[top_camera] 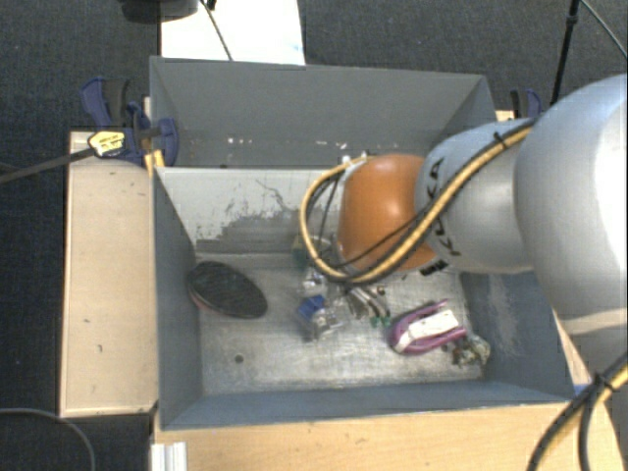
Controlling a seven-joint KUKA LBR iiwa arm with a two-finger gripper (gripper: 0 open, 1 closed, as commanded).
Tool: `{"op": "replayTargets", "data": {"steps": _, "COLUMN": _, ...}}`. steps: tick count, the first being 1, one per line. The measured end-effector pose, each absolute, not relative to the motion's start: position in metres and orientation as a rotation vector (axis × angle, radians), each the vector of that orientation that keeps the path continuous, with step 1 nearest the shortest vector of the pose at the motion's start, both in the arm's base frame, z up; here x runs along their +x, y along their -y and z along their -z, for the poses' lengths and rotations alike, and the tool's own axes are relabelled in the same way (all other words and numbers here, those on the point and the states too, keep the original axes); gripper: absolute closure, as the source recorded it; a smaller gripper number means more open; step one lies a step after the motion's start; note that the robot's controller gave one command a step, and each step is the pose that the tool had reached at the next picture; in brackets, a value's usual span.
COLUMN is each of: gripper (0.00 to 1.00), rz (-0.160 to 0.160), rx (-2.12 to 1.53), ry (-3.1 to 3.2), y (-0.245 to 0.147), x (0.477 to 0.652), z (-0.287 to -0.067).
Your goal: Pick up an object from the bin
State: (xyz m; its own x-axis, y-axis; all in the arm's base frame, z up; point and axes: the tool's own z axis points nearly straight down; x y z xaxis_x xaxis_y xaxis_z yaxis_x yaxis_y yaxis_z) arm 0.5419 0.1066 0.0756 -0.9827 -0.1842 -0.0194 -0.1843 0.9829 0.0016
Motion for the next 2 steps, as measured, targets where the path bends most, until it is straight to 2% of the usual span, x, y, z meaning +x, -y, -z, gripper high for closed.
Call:
{"op": "replayTargets", "data": {"steps": 1, "gripper": 1.0, "rz": -0.001, "rx": -0.406, "ry": -3.103, "y": -0.1, "x": 0.561, "z": -0.195}}
{"op": "replayTargets", "data": {"steps": 2, "gripper": 1.0, "rz": 0.005, "rx": -0.785, "ry": -3.034, "y": -0.039, "x": 0.579, "z": -0.242}}
